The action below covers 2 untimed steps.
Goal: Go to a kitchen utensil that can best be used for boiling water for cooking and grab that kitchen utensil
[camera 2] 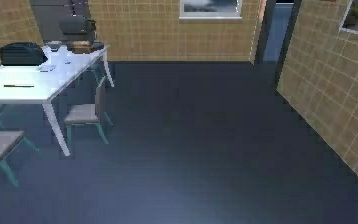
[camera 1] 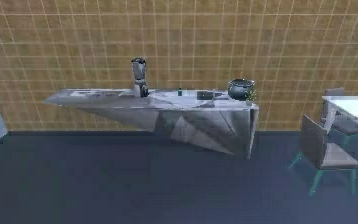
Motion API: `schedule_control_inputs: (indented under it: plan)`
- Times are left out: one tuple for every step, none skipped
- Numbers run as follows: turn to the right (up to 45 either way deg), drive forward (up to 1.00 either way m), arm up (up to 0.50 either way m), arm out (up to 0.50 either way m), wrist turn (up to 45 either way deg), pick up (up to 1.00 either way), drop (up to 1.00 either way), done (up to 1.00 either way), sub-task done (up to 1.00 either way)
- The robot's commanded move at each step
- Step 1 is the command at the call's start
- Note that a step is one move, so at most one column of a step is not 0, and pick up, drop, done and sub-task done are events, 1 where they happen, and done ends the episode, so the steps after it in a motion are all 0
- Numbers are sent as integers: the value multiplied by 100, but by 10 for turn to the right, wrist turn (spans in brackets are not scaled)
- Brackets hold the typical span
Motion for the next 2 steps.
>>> schedule_control_inputs:
  plan:
    - [60,0,0,0,0,0,0,0,0]
    - [0,100,0,0,0,0,0,0,0]
